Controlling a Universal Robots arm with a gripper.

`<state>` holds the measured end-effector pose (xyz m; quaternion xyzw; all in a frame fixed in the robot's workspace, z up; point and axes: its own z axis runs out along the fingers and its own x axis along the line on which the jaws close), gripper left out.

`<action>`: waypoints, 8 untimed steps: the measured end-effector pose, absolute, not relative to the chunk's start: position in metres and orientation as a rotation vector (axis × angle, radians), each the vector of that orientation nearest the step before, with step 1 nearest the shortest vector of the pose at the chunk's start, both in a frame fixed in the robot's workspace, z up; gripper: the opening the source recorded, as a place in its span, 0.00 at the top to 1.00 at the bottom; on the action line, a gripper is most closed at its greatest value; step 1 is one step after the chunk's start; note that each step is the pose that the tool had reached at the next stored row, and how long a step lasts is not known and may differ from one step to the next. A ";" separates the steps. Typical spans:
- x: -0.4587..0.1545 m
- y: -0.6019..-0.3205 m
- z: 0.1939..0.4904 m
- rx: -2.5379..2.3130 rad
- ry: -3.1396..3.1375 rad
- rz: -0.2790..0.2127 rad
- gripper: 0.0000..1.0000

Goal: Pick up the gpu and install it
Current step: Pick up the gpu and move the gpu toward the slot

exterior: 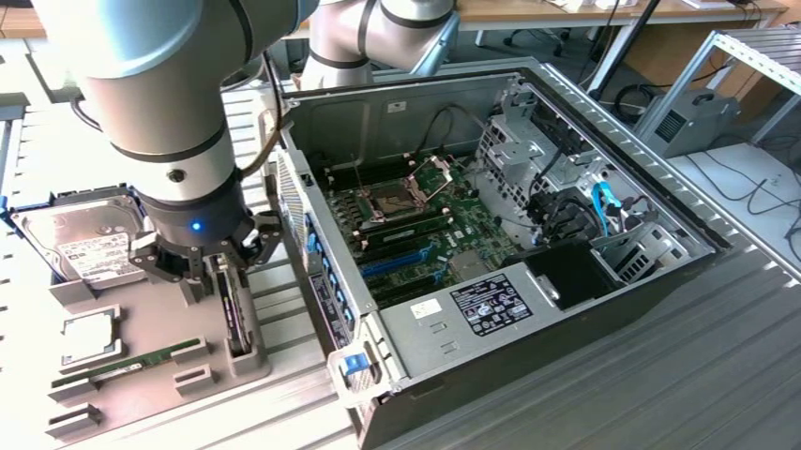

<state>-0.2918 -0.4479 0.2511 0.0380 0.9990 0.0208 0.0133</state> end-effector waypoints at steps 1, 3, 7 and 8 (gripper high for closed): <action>-0.292 -0.448 0.250 0.118 3.112 0.065 0.58; -0.292 -0.448 0.248 0.118 3.112 0.065 0.58; -0.292 -0.448 0.243 0.118 3.112 0.065 0.58; -0.292 -0.448 0.242 0.118 3.112 0.065 0.58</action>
